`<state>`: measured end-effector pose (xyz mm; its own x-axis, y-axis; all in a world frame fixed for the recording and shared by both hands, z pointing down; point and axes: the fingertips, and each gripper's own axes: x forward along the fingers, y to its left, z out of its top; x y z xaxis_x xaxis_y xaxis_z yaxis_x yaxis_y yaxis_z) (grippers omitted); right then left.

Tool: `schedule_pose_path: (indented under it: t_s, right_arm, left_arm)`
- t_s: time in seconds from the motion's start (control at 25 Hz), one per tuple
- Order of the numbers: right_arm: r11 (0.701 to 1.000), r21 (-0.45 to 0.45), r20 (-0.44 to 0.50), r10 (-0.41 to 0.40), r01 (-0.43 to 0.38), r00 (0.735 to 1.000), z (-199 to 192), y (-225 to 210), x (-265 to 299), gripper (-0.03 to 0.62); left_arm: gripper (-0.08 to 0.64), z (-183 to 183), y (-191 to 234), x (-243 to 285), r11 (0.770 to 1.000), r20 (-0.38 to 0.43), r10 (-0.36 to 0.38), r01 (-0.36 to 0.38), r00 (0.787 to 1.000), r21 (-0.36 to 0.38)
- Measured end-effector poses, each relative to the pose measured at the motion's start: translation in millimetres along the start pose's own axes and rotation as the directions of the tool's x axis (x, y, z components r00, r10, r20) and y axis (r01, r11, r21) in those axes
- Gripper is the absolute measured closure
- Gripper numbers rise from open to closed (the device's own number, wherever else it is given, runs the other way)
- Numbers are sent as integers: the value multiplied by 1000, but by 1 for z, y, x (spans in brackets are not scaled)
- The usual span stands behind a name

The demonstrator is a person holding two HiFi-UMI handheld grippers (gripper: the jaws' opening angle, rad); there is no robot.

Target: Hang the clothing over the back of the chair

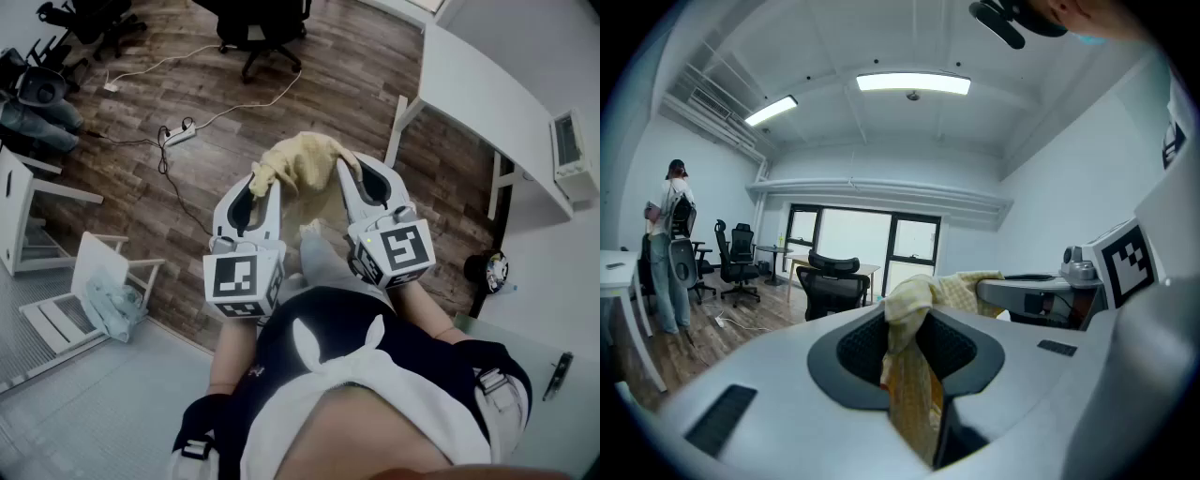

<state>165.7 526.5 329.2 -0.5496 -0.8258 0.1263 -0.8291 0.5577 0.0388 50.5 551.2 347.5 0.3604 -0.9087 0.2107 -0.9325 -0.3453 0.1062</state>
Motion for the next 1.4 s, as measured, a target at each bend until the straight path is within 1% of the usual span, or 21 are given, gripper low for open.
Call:
schedule_pose_path:
  t_s: [0.12, 0.28, 0.52, 0.72, 0.96, 1.16, 1.24, 1.4]
  right_arm:
    - [1000, 5, 6, 10, -11, 1000, 2, -20, 29, 566]
    - [1000, 2, -11, -1, 1, 1000, 7, -47, 69, 566]
    - [998, -8, 17, 56, -56, 998, 12, -84, 122, 566]
    - [997, -5, 26, 80, -79, 997, 16, -114, 161, 566]
    - [995, -1, 39, 100, -101, 994, 18, -148, 193, 566]
    - [994, 10, 25, 110, -110, 994, 17, -172, 209, 566]
    - [992, 8, 35, 128, -128, 991, 12, -177, 212, 566]
    - [990, 21, 43, 137, -138, 990, 12, -183, 217, 566]
  left_arm:
    - [463, 6, 10, 30, 1000, 0, 10, -10, 1000, -10]
    - [463, 14, 30, 71, 999, -7, 32, -32, 999, -17]
    - [463, 31, 50, 134, 999, 11, 47, -47, 999, -1]
    - [463, 43, 64, 178, 998, 15, 70, -70, 997, 1]
    - [463, 52, 68, 222, 996, 26, 85, -85, 996, -1]
    - [463, 55, 66, 250, 995, 28, 99, -98, 995, -10]
    - [463, 53, 65, 258, 995, 20, 102, -102, 995, -9]
    - [463, 55, 65, 268, 995, 5, 100, -100, 995, 0]
